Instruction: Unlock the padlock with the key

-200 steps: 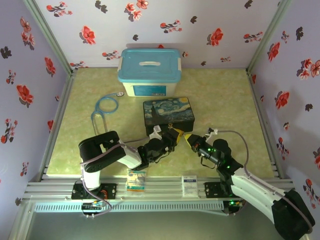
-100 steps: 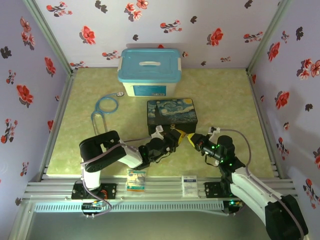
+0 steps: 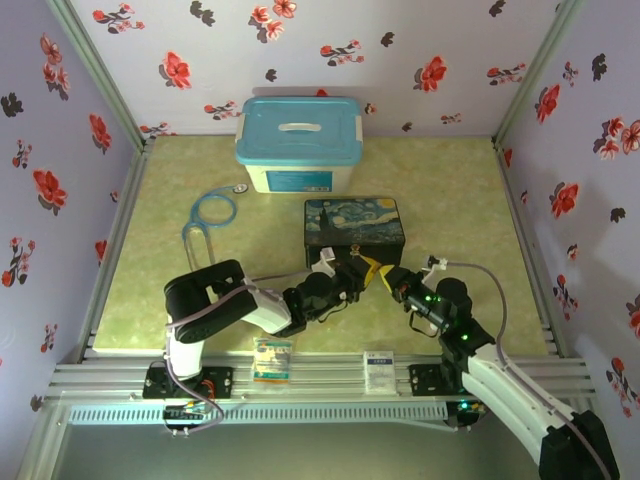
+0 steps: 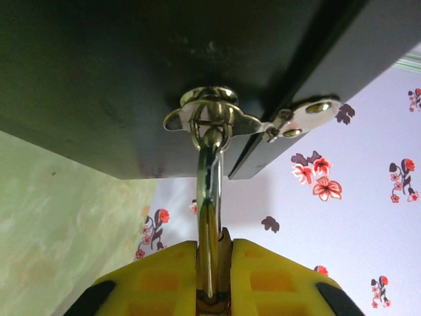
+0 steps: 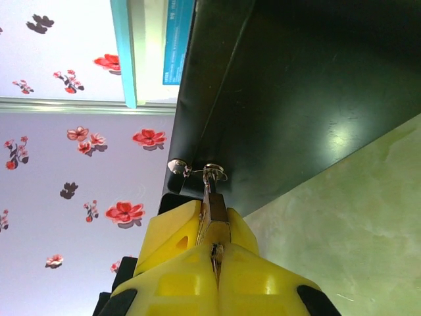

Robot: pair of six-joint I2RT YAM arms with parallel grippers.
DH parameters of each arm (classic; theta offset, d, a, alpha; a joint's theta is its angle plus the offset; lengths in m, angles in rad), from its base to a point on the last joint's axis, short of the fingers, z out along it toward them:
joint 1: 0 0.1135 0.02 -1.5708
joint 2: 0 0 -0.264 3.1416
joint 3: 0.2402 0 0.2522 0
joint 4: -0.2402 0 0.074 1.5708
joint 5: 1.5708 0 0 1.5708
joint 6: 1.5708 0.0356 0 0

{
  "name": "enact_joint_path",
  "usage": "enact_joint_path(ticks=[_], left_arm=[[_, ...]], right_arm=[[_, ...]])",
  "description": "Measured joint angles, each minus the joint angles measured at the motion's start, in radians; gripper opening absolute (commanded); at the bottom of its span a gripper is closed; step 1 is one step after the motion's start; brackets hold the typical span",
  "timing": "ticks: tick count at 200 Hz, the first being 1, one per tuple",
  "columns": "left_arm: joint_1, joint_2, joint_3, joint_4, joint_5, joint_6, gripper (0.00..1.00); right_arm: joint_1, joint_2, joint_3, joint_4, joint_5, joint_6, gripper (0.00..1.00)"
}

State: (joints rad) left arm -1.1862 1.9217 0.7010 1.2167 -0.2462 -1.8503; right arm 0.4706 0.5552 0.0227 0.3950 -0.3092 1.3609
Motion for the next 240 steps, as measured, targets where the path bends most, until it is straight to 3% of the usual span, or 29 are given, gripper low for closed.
enact_joint_path(ticks=[54, 85, 116, 152, 174, 206, 240], left_arm=[[0.004, 0.03, 0.012, -0.015, 0.0, -0.003, 0.0], [0.01, 0.043, 0.013, -0.014, -0.01, -0.008, 0.0], [0.009, 0.043, 0.0, 0.006, -0.025, -0.006, 0.0], [-0.008, 0.069, -0.031, 0.035, -0.027, -0.015, 0.0], [-0.011, 0.09, -0.036, 0.04, -0.027, -0.025, 0.0], [-0.008, 0.092, -0.047, 0.042, -0.027, -0.026, 0.0], [-0.007, 0.092, -0.048, 0.045, -0.026, -0.026, 0.0]], right_arm=[[0.033, 0.078, 0.018, 0.003, 0.054, -0.026, 0.0], [0.077, 0.177, 0.055, 0.012, 0.108, -0.05, 0.26], [0.083, 0.172, 0.055, -0.011, 0.124, -0.063, 0.37], [0.093, 0.105, 0.057, -0.061, 0.122, -0.081, 0.42], [0.093, 0.072, 0.06, -0.139, 0.123, -0.099, 0.37], [0.093, 0.029, 0.061, -0.208, 0.122, -0.111, 0.11], [0.093, 0.024, 0.057, -0.21, 0.122, -0.108, 0.08]])
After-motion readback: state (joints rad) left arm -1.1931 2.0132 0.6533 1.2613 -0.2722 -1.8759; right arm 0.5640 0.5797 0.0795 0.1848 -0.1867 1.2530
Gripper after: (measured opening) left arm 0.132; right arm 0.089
